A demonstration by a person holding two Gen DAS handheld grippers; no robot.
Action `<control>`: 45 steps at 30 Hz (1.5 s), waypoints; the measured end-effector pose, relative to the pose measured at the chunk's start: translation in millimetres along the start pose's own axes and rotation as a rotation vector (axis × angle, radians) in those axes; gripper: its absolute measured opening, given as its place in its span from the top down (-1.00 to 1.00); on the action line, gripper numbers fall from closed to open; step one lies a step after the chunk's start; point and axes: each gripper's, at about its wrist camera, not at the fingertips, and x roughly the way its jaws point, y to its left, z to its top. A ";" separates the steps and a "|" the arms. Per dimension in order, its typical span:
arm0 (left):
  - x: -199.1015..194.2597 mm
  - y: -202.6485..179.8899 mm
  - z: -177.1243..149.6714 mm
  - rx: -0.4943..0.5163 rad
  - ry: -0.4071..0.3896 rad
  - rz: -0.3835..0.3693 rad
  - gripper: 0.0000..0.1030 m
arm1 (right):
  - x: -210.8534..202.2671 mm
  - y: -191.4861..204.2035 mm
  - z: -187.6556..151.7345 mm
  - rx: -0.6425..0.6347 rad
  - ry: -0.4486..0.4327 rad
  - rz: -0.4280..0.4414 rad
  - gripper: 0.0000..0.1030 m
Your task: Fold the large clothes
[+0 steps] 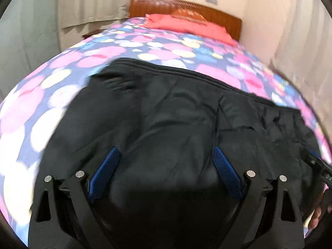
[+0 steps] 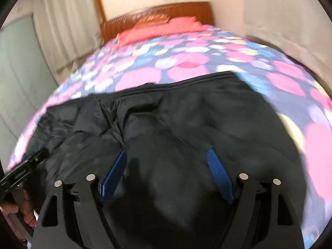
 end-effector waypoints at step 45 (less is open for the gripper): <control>-99.8 124.2 -102.3 -0.479 0.010 -0.054 0.38 | -77.8 -123.0 -116.3 0.528 0.026 0.152 0.47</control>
